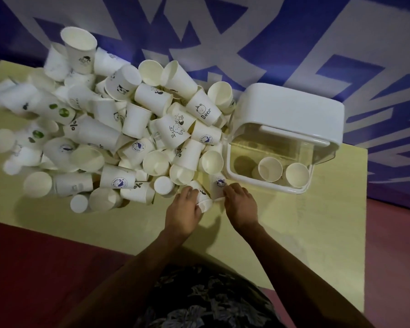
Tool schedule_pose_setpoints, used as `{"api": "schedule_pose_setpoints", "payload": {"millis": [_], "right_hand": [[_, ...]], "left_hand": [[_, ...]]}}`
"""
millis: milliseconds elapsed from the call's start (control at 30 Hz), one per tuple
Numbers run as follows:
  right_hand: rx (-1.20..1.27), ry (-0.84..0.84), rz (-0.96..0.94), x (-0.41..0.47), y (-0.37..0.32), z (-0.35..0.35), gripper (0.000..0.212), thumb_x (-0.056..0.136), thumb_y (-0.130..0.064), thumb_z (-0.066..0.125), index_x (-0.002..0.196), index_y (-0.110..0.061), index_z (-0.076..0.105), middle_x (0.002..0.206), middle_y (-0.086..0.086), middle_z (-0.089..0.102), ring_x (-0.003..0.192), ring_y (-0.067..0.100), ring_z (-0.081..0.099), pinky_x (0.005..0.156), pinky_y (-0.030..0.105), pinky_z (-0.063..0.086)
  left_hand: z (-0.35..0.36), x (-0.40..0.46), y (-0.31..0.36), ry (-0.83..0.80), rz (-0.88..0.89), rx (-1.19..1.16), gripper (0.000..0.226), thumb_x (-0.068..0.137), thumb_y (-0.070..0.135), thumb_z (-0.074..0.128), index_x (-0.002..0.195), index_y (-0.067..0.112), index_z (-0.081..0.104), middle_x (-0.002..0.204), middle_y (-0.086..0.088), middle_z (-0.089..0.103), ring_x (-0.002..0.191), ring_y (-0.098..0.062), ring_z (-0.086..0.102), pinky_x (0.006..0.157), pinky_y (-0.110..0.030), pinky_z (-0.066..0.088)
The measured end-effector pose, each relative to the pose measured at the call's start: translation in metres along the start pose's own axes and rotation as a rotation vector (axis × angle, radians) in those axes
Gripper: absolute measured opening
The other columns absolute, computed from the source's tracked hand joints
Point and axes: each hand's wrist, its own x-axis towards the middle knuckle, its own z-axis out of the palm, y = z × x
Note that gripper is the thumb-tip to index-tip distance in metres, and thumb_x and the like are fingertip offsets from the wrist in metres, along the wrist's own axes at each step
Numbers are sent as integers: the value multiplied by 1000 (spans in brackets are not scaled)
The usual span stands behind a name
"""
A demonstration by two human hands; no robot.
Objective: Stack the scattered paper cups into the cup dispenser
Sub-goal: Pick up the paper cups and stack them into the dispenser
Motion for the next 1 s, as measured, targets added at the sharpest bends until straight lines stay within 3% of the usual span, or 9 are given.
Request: {"api": "schedule_pose_setpoints", "payload": {"millis": [100,233,300,433,533,733,867,1000], "right_hand": [[30,24,48,-6,-4,2,13,85,-7,59,97,-9,63,93,9,61,79,36,59,64,39,47],[52,-72,89,-10,-8,4,36,85,-14,60,121,-12,56,115,6,58,96,33,56,78,41,49],[43,-98,104,-6,-11,4,43,87,-17,60,129,-13,51,121,6,54,102,31,54,82,41,48],[79,-49,143,6,-15,7,25,92,-16,54,117,-9,53,111,8,57,96,32,57,72,39,48],[145,16,218,8,-17,7,16,91,-12,51,106,-9,56,101,9,60,86,34,59,66,38,48],[402,118,412,-18,-5,4,31,83,-5,56,113,-12,56,110,6,56,82,32,61,70,39,50],[391,129,314,-45,6,7,34,86,-6,59,119,-14,55,123,5,48,82,29,63,64,43,55],[105,143,103,-64,7,9,47,72,-2,62,116,-17,57,128,7,51,95,26,55,54,32,52]], "left_hand": [[-6,-1,-6,68,-33,-140,23,88,18,55,111,17,60,107,-4,64,90,-27,62,69,-31,44],[-13,-3,-10,65,-106,-340,12,86,11,59,94,14,68,85,-1,70,76,-18,63,72,-38,54],[-15,-3,-11,68,-120,-373,12,86,11,62,95,14,68,88,-1,71,78,-16,64,74,-35,54],[-22,-6,-13,94,-99,-364,18,86,16,64,104,16,67,96,1,70,86,-16,64,78,-34,53],[-24,-10,-12,52,68,-188,19,88,24,59,107,22,63,102,4,64,92,-17,59,76,-35,52],[-12,-12,-6,-185,346,169,36,92,42,53,124,26,57,129,6,56,116,-16,45,95,-32,42],[-7,-11,1,-213,328,311,33,90,41,54,120,28,57,128,5,56,119,-19,45,95,-36,37],[-7,-10,6,-210,294,310,27,92,35,49,115,26,59,126,4,59,119,-18,47,96,-35,38]]}}
